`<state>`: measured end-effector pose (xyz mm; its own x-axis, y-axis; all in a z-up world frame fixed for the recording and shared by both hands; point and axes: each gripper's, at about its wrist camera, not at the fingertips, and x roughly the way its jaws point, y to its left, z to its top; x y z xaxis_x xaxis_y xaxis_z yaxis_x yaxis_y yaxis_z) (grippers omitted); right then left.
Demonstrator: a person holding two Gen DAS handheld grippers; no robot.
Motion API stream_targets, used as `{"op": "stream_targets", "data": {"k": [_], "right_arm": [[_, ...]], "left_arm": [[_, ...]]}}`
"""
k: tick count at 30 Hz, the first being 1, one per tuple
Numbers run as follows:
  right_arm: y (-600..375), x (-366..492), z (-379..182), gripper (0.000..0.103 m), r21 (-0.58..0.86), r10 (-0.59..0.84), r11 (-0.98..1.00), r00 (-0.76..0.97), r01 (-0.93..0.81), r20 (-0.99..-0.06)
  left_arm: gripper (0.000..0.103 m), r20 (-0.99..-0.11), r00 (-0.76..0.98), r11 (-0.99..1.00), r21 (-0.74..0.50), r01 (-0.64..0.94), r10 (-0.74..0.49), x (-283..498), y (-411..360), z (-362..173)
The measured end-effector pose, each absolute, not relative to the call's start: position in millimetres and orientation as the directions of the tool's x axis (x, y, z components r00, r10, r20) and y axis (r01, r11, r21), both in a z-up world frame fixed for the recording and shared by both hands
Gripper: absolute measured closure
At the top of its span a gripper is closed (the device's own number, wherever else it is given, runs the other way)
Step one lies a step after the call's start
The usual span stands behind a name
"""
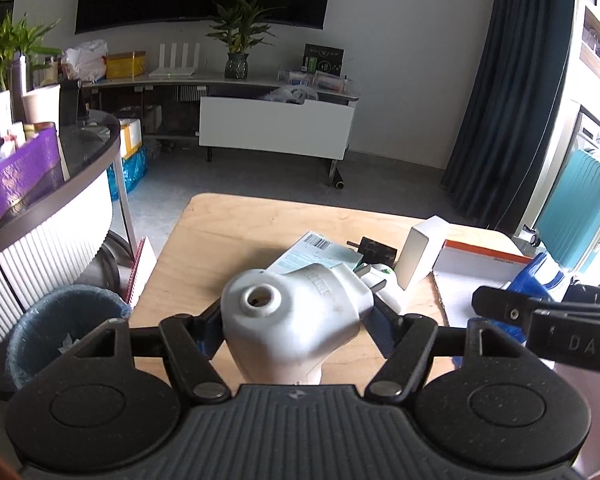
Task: Organize rigid objects
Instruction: 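Carry the white plug adapter with the left gripper while the right carries the blue box to the tray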
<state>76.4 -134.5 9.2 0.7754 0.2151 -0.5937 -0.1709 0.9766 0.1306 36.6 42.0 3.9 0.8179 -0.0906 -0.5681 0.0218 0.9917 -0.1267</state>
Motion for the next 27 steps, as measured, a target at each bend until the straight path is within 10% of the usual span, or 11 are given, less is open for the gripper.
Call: {"op": "stream_targets", "data": {"k": [27], "right_arm": [[-140,33,20,0.025,0.144,0.199,0.979,0.786,-0.141,-0.585]], "left_arm": [[0.031,-0.553,0.828,0.993,-0.117,0.035,-0.094,8,34,15]]}}
